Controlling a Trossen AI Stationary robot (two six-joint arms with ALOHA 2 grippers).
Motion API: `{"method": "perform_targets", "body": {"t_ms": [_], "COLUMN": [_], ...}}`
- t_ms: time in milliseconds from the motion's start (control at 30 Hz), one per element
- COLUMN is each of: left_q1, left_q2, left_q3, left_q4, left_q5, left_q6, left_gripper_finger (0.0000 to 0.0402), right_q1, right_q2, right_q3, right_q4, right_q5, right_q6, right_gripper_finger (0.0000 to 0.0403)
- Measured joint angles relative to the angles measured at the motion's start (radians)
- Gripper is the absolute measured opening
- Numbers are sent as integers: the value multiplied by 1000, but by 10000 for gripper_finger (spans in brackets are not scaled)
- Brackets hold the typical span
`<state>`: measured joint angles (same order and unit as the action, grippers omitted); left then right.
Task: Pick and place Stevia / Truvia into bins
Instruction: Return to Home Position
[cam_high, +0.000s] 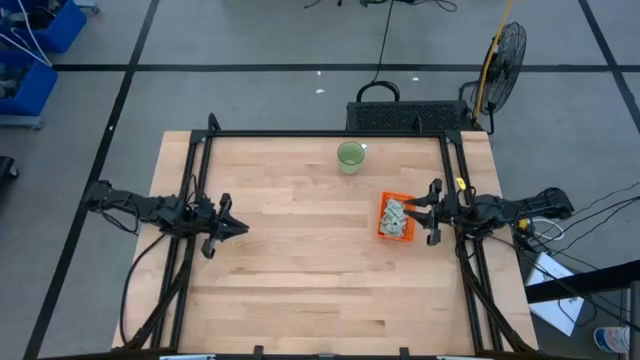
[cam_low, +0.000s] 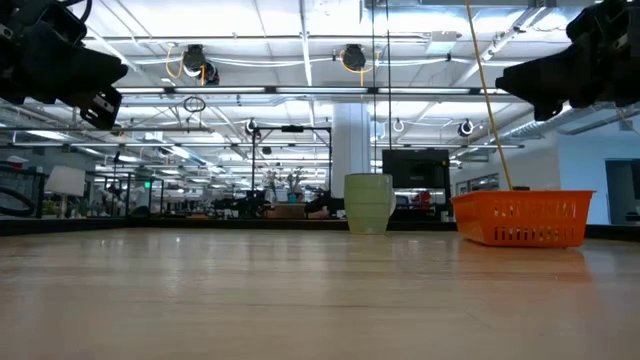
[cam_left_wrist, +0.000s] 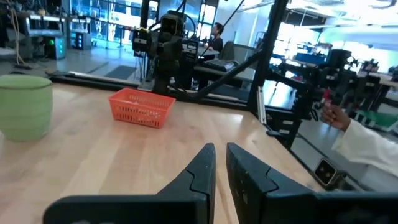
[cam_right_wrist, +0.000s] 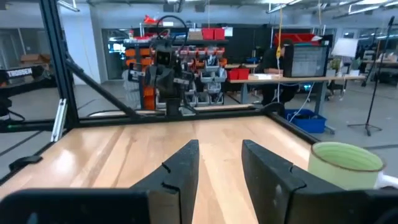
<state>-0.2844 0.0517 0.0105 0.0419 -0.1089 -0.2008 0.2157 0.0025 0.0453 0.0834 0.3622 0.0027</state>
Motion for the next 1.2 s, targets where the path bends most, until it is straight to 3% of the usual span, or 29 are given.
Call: {"method": "perform_targets", "body": {"t_ms": [1200], "left_q1": [0], "left_q2": [0], "left_q3": [0], "left_q4": [12], "left_q5": [-8], "left_q6": [-16], "left_gripper_finger": [44], "right_q1": [0], "right_q2": [1], "right_q3": [-15], "right_q4": [15], "right_q5": [2], "right_q6": [-15], "right_gripper_finger": [114]}}
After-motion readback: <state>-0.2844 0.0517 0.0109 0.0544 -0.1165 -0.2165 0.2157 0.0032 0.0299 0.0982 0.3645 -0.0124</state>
